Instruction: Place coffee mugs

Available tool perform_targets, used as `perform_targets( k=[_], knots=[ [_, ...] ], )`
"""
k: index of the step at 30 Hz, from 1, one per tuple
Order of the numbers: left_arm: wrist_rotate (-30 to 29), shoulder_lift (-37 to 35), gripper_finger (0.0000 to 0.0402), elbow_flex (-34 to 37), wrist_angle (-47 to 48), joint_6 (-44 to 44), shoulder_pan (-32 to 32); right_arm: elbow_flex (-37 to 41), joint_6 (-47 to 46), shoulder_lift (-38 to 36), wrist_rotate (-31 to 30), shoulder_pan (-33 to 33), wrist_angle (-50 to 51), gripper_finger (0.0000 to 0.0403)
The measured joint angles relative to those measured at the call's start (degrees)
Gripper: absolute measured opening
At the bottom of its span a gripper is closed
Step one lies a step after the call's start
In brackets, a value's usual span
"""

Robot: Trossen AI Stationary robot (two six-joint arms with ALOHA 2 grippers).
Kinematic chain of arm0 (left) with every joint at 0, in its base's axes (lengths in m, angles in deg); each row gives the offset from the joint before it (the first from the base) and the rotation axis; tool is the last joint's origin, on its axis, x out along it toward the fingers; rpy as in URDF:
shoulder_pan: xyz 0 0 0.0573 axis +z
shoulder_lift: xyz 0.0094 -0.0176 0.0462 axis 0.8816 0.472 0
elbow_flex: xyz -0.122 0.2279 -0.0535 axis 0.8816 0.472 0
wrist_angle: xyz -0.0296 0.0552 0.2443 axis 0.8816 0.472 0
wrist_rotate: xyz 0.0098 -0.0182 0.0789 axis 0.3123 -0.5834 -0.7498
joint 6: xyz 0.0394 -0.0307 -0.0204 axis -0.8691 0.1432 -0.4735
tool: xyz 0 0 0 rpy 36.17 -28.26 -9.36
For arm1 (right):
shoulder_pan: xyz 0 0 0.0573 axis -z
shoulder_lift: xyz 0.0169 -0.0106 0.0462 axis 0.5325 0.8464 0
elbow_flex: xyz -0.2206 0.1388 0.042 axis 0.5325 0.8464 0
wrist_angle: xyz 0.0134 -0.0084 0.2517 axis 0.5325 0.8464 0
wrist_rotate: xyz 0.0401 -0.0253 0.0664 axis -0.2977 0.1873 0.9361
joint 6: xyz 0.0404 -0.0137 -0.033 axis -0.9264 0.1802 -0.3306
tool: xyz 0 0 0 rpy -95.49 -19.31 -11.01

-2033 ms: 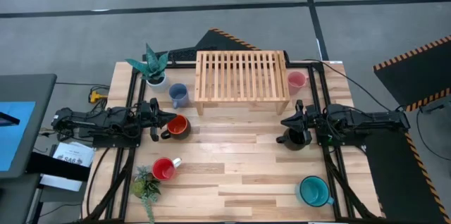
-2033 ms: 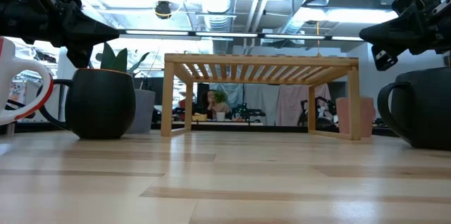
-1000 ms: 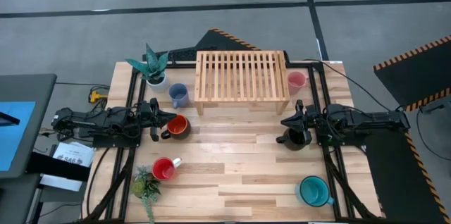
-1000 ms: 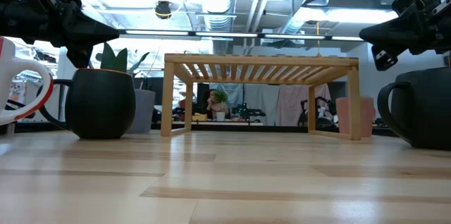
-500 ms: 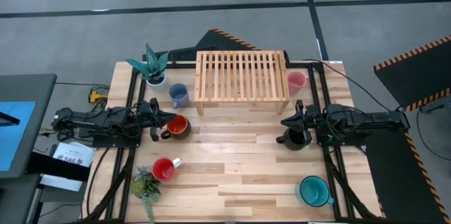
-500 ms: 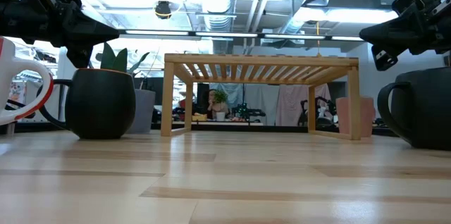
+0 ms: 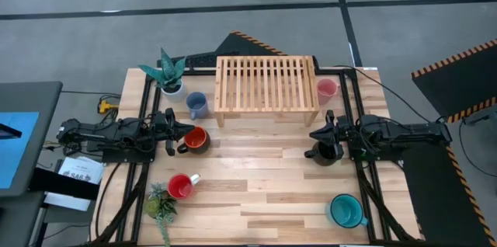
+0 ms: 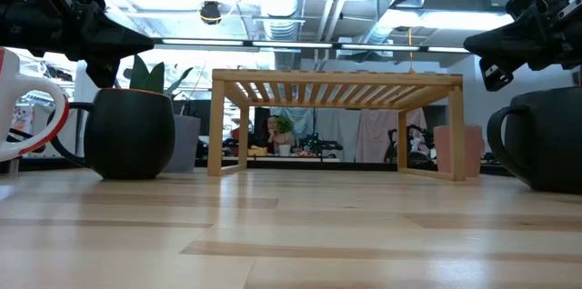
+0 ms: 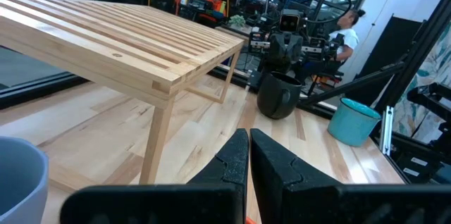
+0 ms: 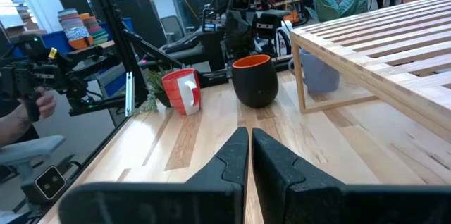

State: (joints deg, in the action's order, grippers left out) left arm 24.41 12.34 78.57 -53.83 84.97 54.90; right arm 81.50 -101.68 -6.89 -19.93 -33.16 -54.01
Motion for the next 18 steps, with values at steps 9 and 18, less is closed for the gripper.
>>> perform_targets(
  k=[9, 18],
  knots=[
    [0.0, 0.0, 0.0000, 0.0, 0.0, 0.0, 0.0, 0.0, 0.0, 0.0, -7.3, 0.0, -11.0, 0.0047],
    [-0.3, 0.0, 0.0000, 0.0, 0.0, -1.9, 0.0, -5.5, -4.8, 3.4, -11.2, -0.1, -12.0, 0.0122]
  ],
)
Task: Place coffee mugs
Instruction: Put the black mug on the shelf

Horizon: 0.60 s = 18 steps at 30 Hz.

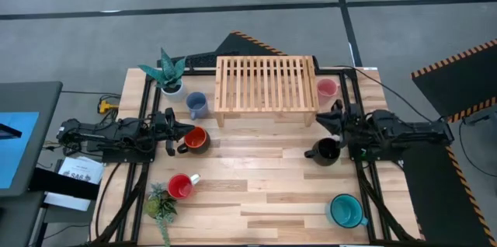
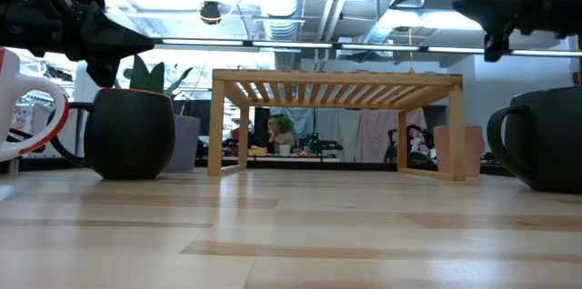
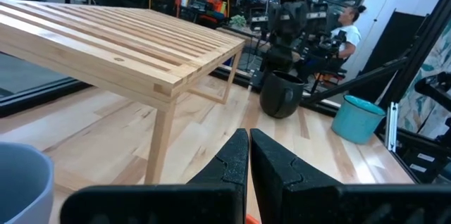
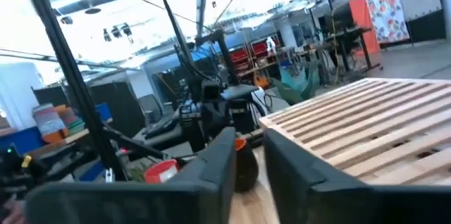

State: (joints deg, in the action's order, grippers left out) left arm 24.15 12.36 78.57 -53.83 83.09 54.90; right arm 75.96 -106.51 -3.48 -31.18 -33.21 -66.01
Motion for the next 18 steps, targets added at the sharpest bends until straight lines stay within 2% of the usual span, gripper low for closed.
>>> perform_targets(
  k=[4, 8, 11, 18],
  knots=[
    [0.0, 0.0, 0.0000, 0.0, 0.0, 0.0, 0.0, -5.7, -0.3, 5.2, 3.0, -0.2, 1.7, 0.0197],
    [0.0, 0.0, 0.0000, 0.0, 0.0, 0.0, 0.0, -14.2, -3.0, 12.4, 9.5, -0.3, 10.8, 0.0256],
    [0.0, 0.0, 0.0000, 0.0, 0.0, 0.0, 0.0, -22.9, -4.6, 18.6, 11.9, -2.2, 22.4, 0.0269],
    [0.0, 0.0, 0.0000, 0.0, 0.0, -0.1, 0.0, -45.2, -14.2, 35.0, 11.1, -8.4, 59.9, 0.0271]
  ],
)
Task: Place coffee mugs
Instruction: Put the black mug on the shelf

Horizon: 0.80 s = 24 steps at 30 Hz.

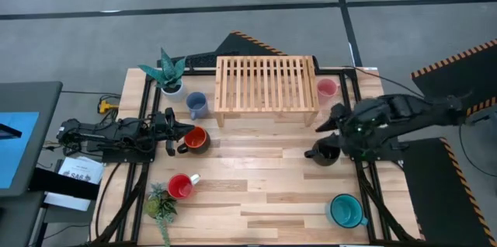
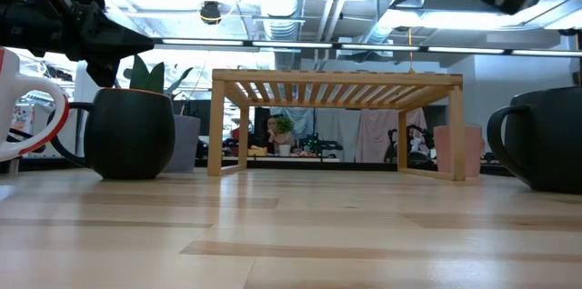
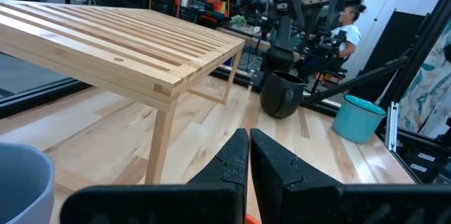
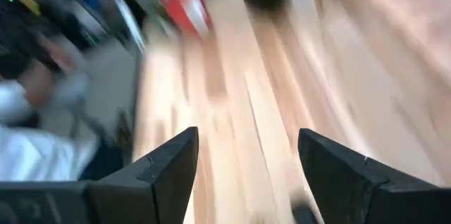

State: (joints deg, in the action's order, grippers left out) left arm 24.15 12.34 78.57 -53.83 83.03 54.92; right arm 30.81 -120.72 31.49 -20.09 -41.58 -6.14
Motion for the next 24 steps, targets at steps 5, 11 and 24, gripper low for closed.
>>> perform_targets(
  k=[5, 11, 24],
  knots=[
    [0.0, 0.0, 0.0000, 0.0, 0.0, 0.0, 0.0, -5.3, -8.0, 9.9, -0.1, -2.8, 14.3, 0.0271],
    [0.0, 0.0, 0.0000, 0.0, 0.0, 0.0, 0.0, -5.4, -10.7, 19.7, 0.0, -4.4, 23.0, 0.0271],
    [0.1, 0.0, 0.0000, 0.0, 0.0, 0.0, 0.0, -5.4, -11.2, 33.9, 1.5, -4.5, 26.1, 0.0271]
  ],
)
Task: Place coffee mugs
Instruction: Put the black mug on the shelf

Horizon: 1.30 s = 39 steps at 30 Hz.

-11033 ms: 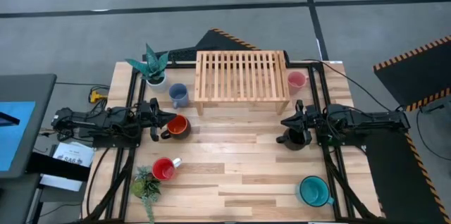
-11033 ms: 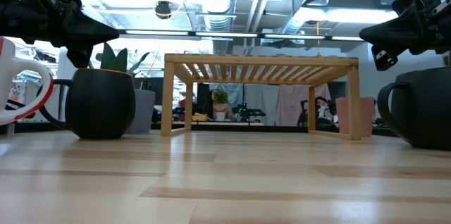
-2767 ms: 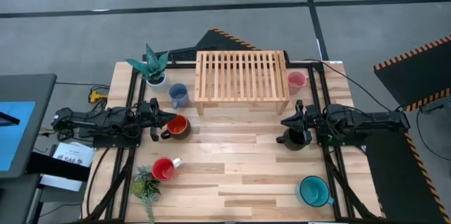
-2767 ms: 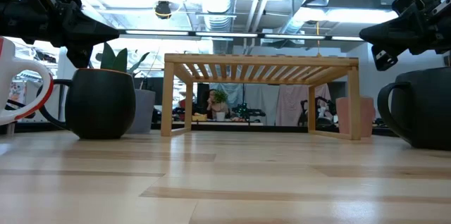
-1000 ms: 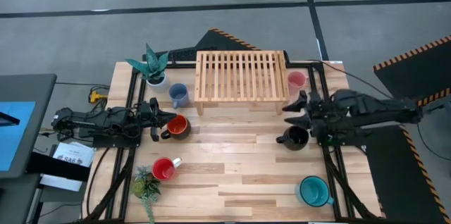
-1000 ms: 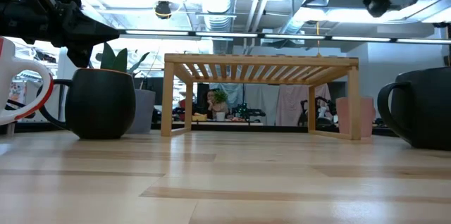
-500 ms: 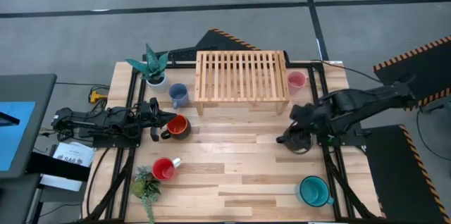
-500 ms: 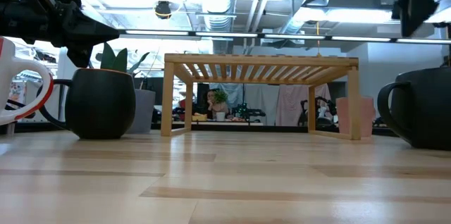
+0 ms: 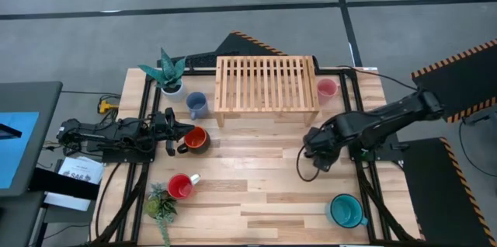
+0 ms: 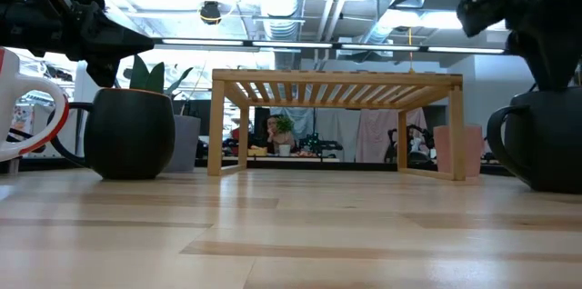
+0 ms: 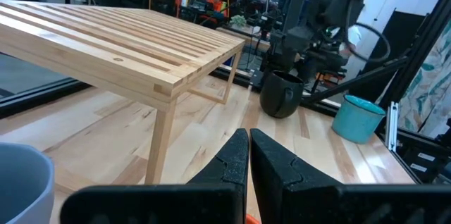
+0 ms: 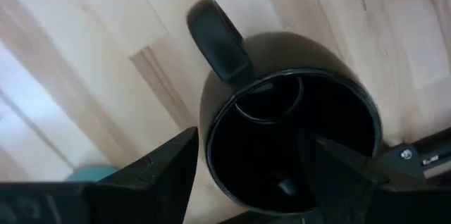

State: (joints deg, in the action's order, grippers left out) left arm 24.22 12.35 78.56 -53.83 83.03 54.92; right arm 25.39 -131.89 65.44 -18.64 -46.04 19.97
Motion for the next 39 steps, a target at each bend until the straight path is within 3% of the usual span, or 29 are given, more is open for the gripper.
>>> perform_targets(
  k=[18, 22, 27, 28, 34, 39],
  knots=[
    [0.0, 0.0, 0.0000, 0.0, 0.0, 0.0, 0.0, 0.0, 0.6, 11.6, 1.9, 0.0, -1.6, 0.0263],
    [0.0, 0.0, 0.0000, 0.0, 0.0, 0.0, 0.0, 0.0, 4.8, 13.0, 4.6, -0.4, -1.6, 0.0210],
    [0.0, 0.0, 0.0000, 0.0, 0.0, 0.0, 0.0, 0.1, 11.2, 12.6, 8.8, -2.5, -1.9, 0.0051],
    [0.0, 0.0, 0.0000, 0.0, 0.0, 0.0, 0.0, -0.1, 11.1, 12.4, 9.3, -2.8, -2.1, 0.0038],
    [0.1, 0.0, 0.0000, 0.0, 0.0, 0.0, 0.0, -4.4, 13.7, 11.4, 14.3, -5.0, -2.0, 0.0040],
    [0.0, 0.0, 0.0000, 0.0, 0.0, 0.0, 0.0, -15.9, 16.5, 10.9, 15.1, -6.4, -3.0, 0.0040]
  ],
)
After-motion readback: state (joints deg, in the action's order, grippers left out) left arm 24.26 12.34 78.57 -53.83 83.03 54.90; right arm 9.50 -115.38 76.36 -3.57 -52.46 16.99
